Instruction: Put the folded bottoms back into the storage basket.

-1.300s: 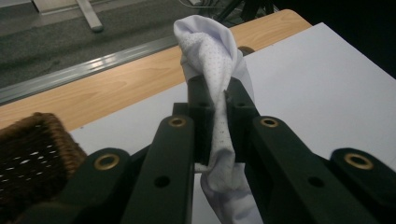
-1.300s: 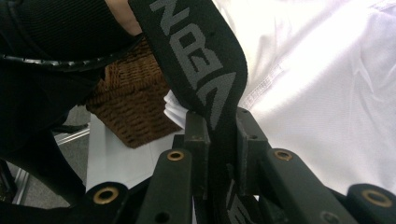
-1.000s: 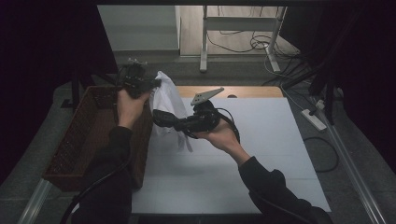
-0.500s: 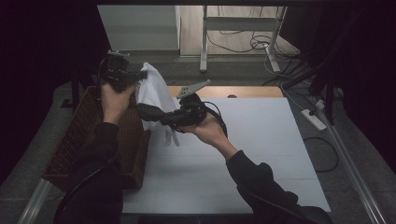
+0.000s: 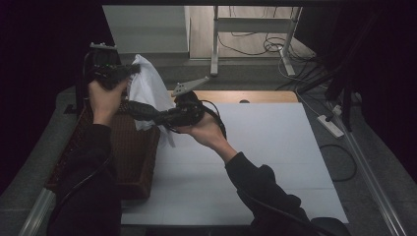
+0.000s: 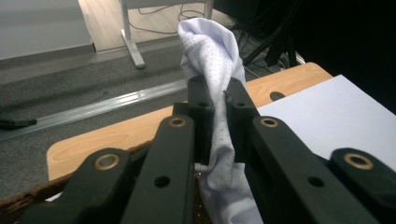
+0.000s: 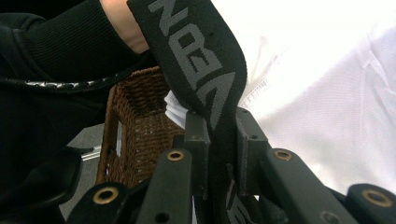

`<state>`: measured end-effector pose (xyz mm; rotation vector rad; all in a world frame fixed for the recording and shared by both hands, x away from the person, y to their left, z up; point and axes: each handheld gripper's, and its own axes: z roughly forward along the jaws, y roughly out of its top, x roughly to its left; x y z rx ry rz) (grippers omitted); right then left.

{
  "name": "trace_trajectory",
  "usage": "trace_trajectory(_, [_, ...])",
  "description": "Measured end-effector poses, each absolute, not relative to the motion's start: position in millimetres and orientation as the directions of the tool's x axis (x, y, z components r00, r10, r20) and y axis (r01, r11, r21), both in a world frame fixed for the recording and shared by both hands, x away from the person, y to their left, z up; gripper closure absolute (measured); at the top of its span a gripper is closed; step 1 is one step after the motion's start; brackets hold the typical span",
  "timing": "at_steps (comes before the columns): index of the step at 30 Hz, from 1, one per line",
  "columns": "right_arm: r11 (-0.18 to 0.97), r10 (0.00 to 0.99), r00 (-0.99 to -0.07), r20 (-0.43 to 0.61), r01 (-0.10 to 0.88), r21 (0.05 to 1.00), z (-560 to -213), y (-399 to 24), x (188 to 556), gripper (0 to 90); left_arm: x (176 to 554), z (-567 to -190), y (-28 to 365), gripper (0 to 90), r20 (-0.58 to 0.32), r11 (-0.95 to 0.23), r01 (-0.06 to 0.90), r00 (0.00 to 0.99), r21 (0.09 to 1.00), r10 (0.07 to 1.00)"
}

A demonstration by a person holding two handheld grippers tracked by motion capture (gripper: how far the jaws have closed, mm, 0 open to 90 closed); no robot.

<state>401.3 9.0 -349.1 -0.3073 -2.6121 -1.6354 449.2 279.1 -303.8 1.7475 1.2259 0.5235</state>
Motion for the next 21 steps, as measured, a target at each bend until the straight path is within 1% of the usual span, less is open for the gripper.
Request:
trace_trajectory(5, [0.402, 0.134, -0.981, 0.142, 0.184, 0.897, -346, 18, 400, 78.7, 444, -299, 289, 83.4, -0.157, -0.072, 0.494, 0.406, 0.866, 0.9])
trace_trajectory(21, [0.386, 0.114, -0.988, 0.107, 0.144, 0.911, -340, 49, 394, 78.6, 431, -284, 317, 83.4, -0.144, -0.053, 0.474, 0.37, 0.879, 0.918])
